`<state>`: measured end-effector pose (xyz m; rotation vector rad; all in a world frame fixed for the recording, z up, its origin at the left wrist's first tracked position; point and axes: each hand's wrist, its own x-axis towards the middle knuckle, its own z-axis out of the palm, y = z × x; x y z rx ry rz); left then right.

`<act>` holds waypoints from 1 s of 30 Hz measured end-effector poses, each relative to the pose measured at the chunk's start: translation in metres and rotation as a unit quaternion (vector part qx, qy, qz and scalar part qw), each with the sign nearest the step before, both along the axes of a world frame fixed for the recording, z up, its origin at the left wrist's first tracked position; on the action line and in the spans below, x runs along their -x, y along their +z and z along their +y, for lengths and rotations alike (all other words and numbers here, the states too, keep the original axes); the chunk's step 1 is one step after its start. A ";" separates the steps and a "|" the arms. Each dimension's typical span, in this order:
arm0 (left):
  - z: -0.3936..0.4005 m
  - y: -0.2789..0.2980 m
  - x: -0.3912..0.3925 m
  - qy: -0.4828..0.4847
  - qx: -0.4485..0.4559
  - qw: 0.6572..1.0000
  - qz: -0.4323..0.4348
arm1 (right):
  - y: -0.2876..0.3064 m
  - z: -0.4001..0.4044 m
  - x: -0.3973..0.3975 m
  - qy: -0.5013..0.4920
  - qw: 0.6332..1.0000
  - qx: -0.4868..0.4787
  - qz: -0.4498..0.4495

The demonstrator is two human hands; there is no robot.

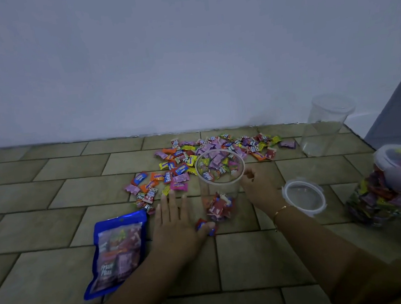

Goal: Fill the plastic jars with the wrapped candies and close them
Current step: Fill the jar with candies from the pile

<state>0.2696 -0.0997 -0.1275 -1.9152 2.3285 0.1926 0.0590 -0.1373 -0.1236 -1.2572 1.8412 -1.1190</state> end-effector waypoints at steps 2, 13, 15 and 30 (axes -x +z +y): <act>-0.010 -0.001 0.000 0.015 0.004 1.000 -0.009 | -0.006 -0.009 0.002 0.006 1.000 -0.010 0.025; -0.071 -0.006 0.012 0.014 0.036 0.998 0.051 | -0.035 -0.054 0.009 0.123 0.964 0.011 0.236; -0.082 -0.009 0.015 -0.004 0.032 0.998 0.062 | -0.031 -0.057 0.004 0.142 0.955 0.014 0.260; -0.116 -0.019 0.025 -0.120 0.058 0.989 0.072 | -0.034 -0.072 -0.004 0.201 0.918 0.038 0.339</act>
